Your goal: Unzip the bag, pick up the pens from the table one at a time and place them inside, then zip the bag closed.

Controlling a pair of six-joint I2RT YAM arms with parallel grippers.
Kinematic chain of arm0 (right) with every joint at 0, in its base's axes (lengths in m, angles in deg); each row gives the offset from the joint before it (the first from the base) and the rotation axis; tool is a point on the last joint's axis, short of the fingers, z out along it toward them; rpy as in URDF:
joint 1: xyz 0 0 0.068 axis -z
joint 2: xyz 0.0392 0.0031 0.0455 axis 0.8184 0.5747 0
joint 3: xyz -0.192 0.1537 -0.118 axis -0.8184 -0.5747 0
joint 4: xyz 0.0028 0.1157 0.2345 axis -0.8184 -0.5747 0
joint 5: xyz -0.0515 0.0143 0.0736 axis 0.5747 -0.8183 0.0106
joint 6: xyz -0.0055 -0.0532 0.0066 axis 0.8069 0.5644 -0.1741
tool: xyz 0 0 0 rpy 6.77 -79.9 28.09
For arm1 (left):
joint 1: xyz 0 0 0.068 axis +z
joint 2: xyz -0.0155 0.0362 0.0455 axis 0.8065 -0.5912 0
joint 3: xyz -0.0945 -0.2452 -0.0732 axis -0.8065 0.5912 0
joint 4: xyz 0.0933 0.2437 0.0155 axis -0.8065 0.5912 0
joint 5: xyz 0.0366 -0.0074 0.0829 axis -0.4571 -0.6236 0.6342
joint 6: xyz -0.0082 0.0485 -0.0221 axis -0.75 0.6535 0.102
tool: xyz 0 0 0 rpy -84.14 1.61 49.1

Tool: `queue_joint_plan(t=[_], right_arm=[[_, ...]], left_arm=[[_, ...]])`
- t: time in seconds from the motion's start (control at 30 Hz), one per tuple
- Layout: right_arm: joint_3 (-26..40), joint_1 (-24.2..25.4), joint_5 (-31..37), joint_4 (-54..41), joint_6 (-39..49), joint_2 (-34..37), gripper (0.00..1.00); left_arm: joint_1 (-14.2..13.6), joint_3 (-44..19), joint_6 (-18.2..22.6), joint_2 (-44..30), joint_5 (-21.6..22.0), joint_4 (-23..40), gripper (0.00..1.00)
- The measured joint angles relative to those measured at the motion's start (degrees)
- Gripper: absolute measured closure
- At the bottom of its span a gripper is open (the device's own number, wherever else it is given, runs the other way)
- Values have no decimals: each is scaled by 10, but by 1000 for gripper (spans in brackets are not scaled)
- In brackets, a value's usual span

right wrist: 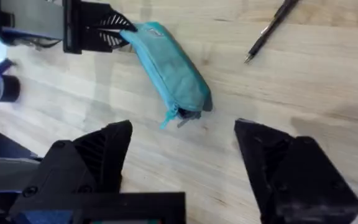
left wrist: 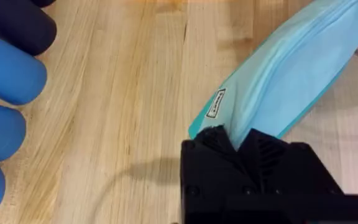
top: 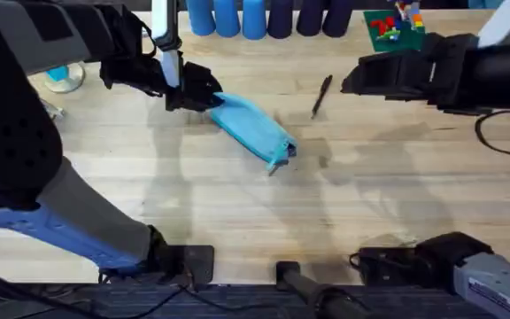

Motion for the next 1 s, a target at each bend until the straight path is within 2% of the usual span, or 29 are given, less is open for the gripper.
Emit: queue_joint_plan(t=[0.2,0.73,1.0], right_arm=[[1,-21,-6,0,-11,28,4],[1,-94,-7,10,-21,164,5],[1,-126,-5,42,-39,186,5]], left_arm=[[0,0,0,0,0,0,958],[0,0,0,0,0,0,958],[0,0,0,0,0,0,958]])
